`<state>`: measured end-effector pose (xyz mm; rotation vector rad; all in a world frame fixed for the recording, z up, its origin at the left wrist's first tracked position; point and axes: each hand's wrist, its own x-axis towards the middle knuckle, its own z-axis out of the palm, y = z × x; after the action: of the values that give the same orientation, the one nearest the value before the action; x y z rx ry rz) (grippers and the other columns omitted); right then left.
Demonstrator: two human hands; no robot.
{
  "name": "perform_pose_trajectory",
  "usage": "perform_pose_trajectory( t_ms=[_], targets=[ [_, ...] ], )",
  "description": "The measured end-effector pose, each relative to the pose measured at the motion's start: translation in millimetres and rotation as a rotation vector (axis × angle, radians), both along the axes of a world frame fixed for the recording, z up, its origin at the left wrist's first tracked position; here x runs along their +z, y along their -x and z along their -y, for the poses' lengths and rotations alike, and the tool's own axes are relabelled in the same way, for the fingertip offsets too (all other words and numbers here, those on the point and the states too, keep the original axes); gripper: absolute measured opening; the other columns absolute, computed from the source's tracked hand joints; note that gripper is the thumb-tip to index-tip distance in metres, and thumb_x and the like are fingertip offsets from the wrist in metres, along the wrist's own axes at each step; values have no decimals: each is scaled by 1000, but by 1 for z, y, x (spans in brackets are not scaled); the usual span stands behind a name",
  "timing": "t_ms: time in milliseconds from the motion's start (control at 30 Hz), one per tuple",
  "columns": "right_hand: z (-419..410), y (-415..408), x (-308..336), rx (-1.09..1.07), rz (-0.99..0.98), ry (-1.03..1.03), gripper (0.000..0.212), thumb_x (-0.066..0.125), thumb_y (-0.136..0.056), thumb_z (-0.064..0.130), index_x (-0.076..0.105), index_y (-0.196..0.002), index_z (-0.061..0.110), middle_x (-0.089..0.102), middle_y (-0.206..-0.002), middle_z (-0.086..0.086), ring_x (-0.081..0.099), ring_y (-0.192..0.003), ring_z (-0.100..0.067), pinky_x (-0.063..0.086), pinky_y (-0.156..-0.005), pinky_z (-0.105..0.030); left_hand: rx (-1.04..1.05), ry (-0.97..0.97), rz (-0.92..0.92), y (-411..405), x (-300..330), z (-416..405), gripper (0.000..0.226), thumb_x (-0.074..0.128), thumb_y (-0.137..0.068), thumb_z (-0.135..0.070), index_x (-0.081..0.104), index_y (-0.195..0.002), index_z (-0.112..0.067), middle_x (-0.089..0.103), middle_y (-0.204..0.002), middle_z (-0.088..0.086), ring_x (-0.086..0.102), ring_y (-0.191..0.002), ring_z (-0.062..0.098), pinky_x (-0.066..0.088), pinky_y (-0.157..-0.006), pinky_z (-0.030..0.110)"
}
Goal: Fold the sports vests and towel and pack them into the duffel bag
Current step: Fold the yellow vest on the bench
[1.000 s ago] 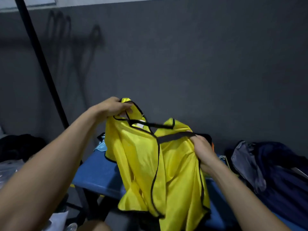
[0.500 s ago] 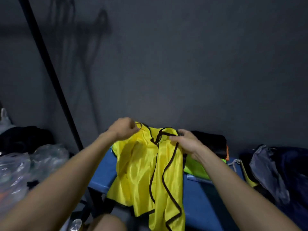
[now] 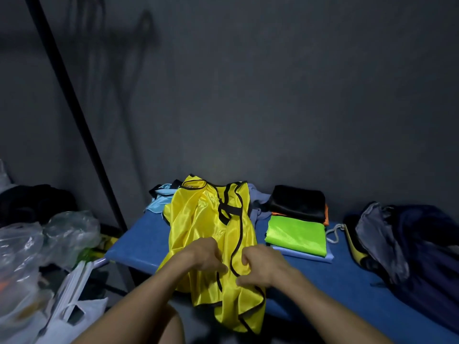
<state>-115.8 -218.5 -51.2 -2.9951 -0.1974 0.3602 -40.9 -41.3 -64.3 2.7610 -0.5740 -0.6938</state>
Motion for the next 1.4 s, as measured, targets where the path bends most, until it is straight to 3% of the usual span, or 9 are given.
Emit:
perform_pose_trajectory(
  t_ms=[233, 433, 600, 700, 900, 1000, 1100, 1267, 1400],
  targets=[
    [0, 16, -22, -37, 170, 34, 11, 49, -93, 18, 52, -85, 11, 64, -96, -15, 63, -90, -36, 43, -66, -36, 71, 23, -86, 5, -18, -11, 40, 75, -68, -74, 72, -69, -34, 69, -87, -11, 55, -115, 19, 28, -114, 47],
    [10, 21, -11, -289, 247, -502, 17, 54, -93, 19, 63, -106, 13, 69, -82, -6, 65, -76, -23, 54, -69, -39, 179, 437, -248, 21, 11, -27, 45, 81, -80, -51, 51, -56, -27, 50, -56, -13, 48, -62, 6, 40, -68, 26],
    [18, 37, 70, -331, 138, -1141, 59, 42, -100, 2, 39, -143, 41, 67, -55, -10, 66, -47, -23, 53, -45, -28, 222, 849, -53, 19, 94, -45, 20, 72, -94, -26, 64, -77, -20, 62, -66, -12, 56, -67, 8, 49, -65, 25],
    [18, 45, 124, -217, 64, -1322, 46, 36, -97, -3, 64, -128, 17, 64, -61, -11, 70, -54, -28, 58, -50, -31, 102, 988, 34, 22, 163, -43, 9, 71, -95, -25, 72, -88, -19, 65, -75, -1, 58, -70, 15, 47, -64, 28],
    [14, 51, 193, 34, -116, -1088, 14, 43, -102, 0, 53, -111, 4, 75, -102, -20, 75, -87, -38, 63, -69, -42, -103, 878, 219, 31, 230, -28, 24, 75, -91, -31, 74, -95, -7, 69, -81, 2, 59, -74, 10, 46, -69, 22],
    [13, 48, 211, 159, 179, -584, 5, 50, -104, 11, 54, -104, 10, 76, -92, -9, 76, -80, -30, 62, -74, -45, -114, 849, 229, 36, 236, -25, 36, 78, -87, -37, 71, -91, -2, 62, -73, -3, 51, -65, 7, 40, -58, 16],
    [15, 43, 226, 278, 559, -201, 6, 69, -95, 27, 66, -97, 23, 62, -97, 4, 63, -94, -15, 41, -76, -28, -95, 925, 120, 37, 234, -26, 42, 77, -86, -40, 70, -99, -1, 64, -82, 4, 54, -73, 15, 41, -61, 22],
    [19, 38, 237, 349, 626, -644, 15, 83, -84, 24, 72, -89, 16, 66, -111, -1, 63, -104, -6, 45, -87, -12, -128, 1037, -72, 43, 238, -28, 24, 66, -96, -22, 71, -113, -6, 72, -99, 9, 67, -87, 15, 53, -77, 28],
    [16, 34, 242, 348, 436, -975, 12, 79, -84, 2, 69, -90, 5, 69, -118, -18, 69, -105, -15, 54, -95, -30, -168, 1090, -72, 51, 248, -24, 27, 67, -92, -25, 72, -111, -6, 73, -103, 10, 68, -96, 20, 53, -91, 37]
  ],
)
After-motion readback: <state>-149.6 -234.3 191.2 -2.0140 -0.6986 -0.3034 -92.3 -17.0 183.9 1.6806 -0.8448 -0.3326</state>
